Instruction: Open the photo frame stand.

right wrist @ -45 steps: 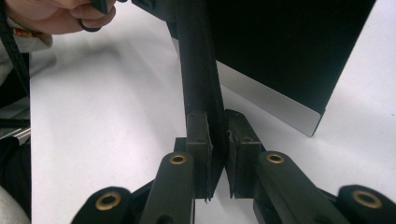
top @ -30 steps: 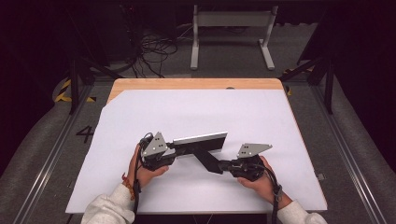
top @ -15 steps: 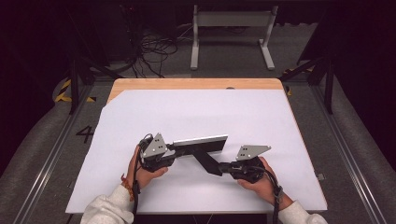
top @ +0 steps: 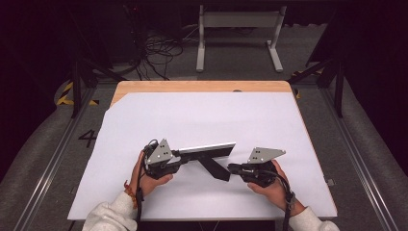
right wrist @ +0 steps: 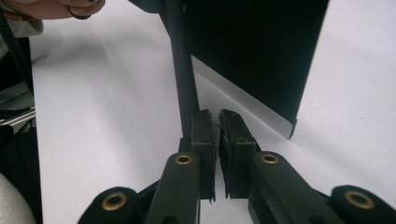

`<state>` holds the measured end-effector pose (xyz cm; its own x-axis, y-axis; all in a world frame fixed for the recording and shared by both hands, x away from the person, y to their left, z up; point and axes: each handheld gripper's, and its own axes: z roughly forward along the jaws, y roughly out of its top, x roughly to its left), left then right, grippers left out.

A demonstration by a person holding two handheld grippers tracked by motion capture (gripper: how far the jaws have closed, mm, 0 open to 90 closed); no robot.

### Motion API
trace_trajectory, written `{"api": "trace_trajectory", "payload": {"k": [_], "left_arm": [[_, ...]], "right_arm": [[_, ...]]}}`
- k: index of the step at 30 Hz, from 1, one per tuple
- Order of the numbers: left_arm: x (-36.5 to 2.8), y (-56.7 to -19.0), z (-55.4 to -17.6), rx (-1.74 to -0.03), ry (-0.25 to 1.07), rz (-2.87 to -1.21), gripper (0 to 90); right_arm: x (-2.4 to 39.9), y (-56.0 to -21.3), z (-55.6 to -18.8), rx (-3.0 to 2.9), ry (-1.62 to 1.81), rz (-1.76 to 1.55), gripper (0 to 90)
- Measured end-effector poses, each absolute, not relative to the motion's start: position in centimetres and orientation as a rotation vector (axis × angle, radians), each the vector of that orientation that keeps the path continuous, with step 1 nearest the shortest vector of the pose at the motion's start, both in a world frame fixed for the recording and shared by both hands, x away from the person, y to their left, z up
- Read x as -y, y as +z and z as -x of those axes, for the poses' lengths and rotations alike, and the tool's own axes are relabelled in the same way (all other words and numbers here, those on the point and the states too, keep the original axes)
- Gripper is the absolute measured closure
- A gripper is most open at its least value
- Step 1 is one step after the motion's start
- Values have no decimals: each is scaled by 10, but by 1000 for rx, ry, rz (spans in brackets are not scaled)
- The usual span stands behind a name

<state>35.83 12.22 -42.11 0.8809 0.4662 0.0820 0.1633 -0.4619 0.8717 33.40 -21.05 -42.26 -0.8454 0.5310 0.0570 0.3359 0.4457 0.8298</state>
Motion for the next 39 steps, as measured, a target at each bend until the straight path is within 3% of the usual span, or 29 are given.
{"api": "trace_trajectory", "payload": {"k": [12, 39], "left_arm": [[-123, -421, -357, -456, 367, -2052, 732], [-120, -421, -350, -421, 347, -2071, 778]], "right_arm": [[205, -405, -328, -2278, 1348, -704, 870], [186, -409, -351, -2199, 1286, -760, 900]]}}
